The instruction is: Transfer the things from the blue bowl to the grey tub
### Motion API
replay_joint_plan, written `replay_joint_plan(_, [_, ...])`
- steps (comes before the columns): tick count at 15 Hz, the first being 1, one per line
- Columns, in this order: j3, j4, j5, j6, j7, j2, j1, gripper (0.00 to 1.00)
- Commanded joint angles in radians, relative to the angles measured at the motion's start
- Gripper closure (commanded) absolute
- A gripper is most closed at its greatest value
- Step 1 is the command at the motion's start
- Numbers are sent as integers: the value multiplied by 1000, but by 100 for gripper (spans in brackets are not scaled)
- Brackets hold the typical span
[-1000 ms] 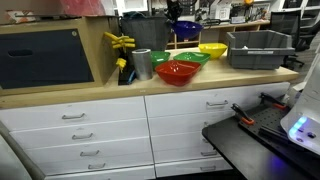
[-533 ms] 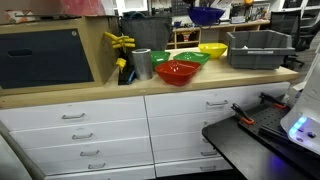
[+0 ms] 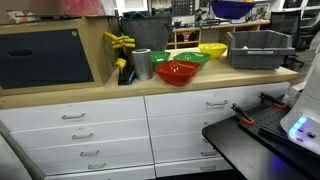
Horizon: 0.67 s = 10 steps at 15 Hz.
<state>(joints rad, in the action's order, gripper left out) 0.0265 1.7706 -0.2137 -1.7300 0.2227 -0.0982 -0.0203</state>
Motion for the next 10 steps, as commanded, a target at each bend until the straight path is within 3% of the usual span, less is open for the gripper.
replay_joint_plan(1, [11,81,38,-21,-13,-48,40,99])
replay_joint_plan(10, [-15,70,43,-89,66,23,42,99])
